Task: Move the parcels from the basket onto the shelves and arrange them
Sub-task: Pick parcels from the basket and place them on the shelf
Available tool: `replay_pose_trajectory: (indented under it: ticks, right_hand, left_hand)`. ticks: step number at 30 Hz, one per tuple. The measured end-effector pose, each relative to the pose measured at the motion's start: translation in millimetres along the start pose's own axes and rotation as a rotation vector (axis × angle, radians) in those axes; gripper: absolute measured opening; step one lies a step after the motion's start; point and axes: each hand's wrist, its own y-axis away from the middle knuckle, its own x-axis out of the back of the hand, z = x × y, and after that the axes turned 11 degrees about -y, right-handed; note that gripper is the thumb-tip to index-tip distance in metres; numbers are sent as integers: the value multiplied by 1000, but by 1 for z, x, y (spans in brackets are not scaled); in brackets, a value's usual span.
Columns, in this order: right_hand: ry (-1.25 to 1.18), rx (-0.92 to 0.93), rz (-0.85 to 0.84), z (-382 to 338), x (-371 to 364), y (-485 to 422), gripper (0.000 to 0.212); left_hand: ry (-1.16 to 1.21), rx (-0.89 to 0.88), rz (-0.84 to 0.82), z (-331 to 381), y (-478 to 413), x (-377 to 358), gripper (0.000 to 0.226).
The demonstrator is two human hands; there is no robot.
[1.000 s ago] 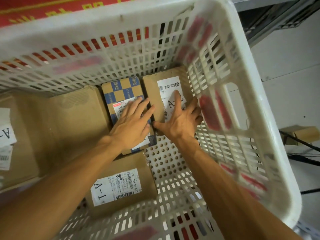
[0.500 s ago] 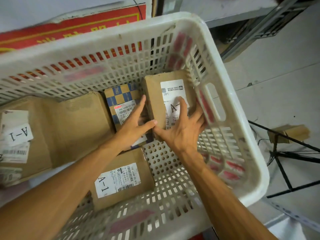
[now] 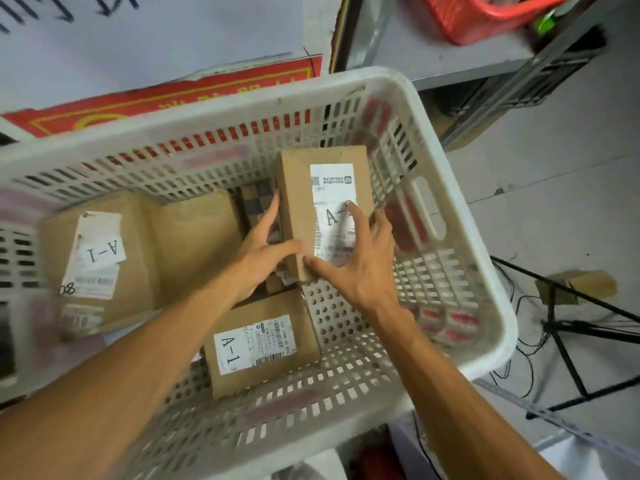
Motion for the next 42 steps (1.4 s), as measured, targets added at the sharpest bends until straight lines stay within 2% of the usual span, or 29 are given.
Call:
replay_pose_trajectory:
  ticks: [4,7,9,14,19,25,29,33,37,42]
  right_hand:
    - [-269,-26,-67,-14,4,5,78]
    - [-368,-65,-118,-27,6,8,52]
    - [-430,-49,-190,-37,8,13,42]
    - [-792,-185,-403,-68,17,29,42]
    - [-866,-183,-490,-100,16,56,41]
    - [-888,-17,-541,-142,8,120,55]
    - [-884,103,-576,-179,9,171,58]
    - [-845,247,-631,-233,12,218,60]
    - [-822,434,-743,-297,4,264,60]
    - [-839,654,-835,-392,-12,312,58]
  left_hand:
    - [-55,8,10,4,23,37,102]
    - [-62,19,4,7,51,59,109]
    - [-60,46,17,9,71,70,113]
    - [37,61,104,23,121,85,114]
    - [66,-19,188,37,182,103,98]
    - [45,-153,353,40,276,120,103]
    - [58,-249,469,38,351,125,79]
    - [72,-342,609,38,434,135,79]
    - [60,-458,748,54,514,150,66]
    - [21,-570,947,83,603,186,78]
